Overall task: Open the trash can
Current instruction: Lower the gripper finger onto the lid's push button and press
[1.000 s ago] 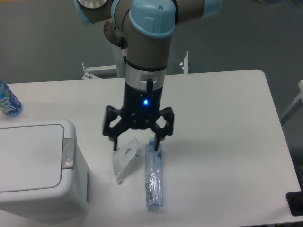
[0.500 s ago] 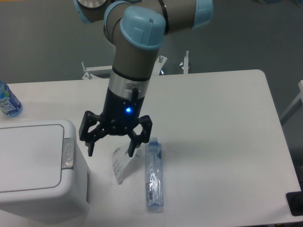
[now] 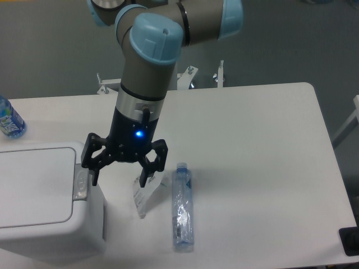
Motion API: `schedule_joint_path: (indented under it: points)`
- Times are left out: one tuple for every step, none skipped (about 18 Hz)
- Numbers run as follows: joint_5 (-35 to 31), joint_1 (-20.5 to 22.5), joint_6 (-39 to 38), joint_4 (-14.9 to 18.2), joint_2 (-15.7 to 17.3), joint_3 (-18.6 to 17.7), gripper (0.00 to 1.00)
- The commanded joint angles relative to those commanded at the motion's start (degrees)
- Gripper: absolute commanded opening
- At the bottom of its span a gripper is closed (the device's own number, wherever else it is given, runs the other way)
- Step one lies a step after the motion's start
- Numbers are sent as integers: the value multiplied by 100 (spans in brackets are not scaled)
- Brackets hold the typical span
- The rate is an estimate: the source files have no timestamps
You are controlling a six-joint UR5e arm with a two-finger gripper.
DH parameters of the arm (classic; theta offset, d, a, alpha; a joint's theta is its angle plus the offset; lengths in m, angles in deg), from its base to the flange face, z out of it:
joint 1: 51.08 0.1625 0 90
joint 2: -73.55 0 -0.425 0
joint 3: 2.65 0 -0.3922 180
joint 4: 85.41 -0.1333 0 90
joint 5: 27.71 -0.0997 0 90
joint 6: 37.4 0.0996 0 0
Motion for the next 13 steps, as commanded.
schedule_joint_path:
  points:
    - [0, 0, 0, -9, 0, -17, 100]
    - [0, 0, 0, -9, 0, -18, 100]
    - [0, -9, 9, -9, 0, -18, 100]
    - [0, -18, 9, -9, 0, -18, 100]
    - [-9, -52, 9, -9, 0, -18, 100]
    - [-9, -62, 9, -26, 0, -18, 100]
    - [-9, -70, 0, -78, 0, -26, 100]
    - [-9, -79, 0, -96, -9, -44, 100]
    - [-9, -114, 0, -131, -9, -61, 100]
    - [-9, -114, 0, -132, -9, -70, 100]
    - [-17, -123, 0, -132, -9, -79, 100]
    - [-18, -123, 9, -140, -9, -97, 100]
    - [-18, -123, 9, -149, -9, -105, 100]
